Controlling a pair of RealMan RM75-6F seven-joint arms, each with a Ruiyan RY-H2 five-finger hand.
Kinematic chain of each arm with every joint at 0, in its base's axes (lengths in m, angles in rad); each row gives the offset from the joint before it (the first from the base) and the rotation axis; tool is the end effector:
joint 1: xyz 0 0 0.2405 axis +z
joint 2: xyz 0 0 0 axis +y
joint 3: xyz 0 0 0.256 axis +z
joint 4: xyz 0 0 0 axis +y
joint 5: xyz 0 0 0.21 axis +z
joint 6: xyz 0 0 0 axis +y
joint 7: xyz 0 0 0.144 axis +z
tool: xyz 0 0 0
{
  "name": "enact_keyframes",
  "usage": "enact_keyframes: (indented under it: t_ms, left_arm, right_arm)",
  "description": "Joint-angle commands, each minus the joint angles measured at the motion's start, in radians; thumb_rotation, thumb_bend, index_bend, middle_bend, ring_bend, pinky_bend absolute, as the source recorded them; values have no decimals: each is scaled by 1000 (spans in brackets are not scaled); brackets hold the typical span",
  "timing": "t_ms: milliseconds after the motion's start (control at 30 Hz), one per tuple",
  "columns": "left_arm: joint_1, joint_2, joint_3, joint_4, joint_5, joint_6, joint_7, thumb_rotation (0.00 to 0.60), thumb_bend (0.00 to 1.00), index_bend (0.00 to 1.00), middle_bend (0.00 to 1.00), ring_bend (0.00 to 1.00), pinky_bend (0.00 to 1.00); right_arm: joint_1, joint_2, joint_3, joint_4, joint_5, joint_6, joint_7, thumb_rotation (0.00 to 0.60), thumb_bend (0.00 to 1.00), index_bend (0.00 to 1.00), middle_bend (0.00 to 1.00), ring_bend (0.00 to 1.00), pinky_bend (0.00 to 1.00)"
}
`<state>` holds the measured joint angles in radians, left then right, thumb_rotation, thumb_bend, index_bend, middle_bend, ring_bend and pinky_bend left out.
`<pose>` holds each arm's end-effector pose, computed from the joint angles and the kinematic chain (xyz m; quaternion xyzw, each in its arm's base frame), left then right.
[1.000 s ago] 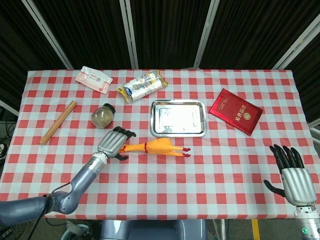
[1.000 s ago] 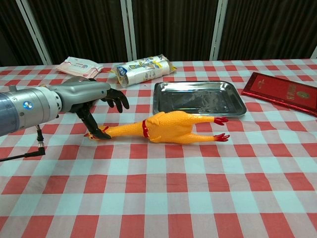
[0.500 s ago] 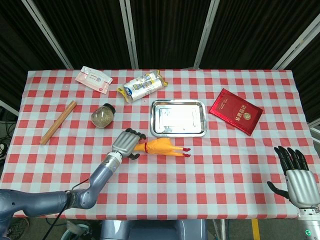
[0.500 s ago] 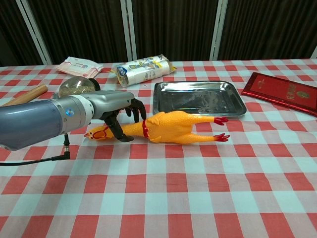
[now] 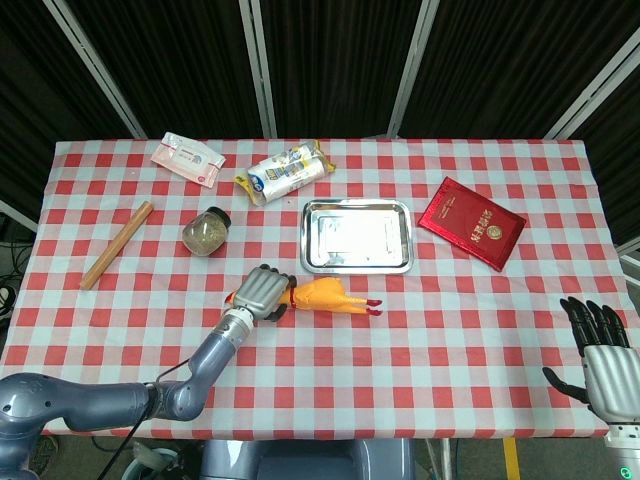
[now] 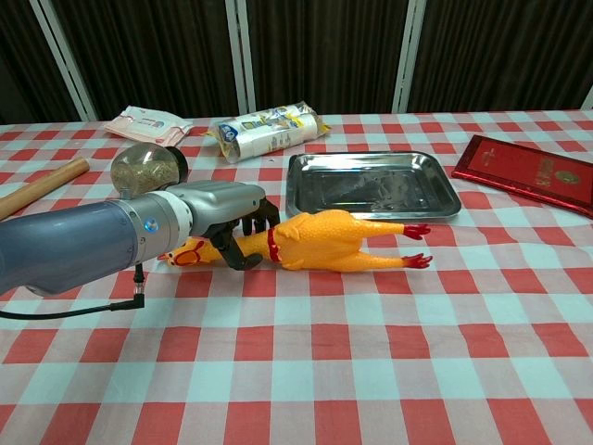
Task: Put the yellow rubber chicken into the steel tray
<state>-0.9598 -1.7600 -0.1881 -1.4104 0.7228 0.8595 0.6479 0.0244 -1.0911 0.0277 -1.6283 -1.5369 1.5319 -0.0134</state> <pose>-0.0861 0.3401 -0.0957 -0.7934 -0.3926 -0.2842 0.3682 -0.3143 -0.1574 0.1676 0.5933 -0.3828 0.3782 0.5987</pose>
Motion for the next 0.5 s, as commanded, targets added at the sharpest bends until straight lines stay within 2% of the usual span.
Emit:
enact_keyframes:
  t_ms: [33, 233, 333, 500]
  left_arm:
    - [0, -4, 6, 6, 14, 4, -13, 600, 489, 406, 442, 338, 302]
    - [30, -4, 14, 16, 120, 44, -100, 600, 589, 558, 594, 486, 561]
    - [44, 12, 21, 5, 175, 64, -131, 600, 618, 597, 633, 523, 590]
    - [82, 79, 43, -26, 335, 137, -199, 600, 658, 645, 682, 570, 613]
  right_arm:
    - [-1, 0, -1, 0, -1, 0, 3, 600, 201, 0, 96, 32, 17]
    - [-4, 2, -1, -2, -10, 6, 4, 600, 201, 0, 96, 31, 16]
    - [-4, 3, 0, -4, -15, 9, 5, 600, 202, 0, 96, 32, 16]
    - [2, 10, -3, -17, -45, 15, 38, 600, 201, 0, 96, 32, 16]
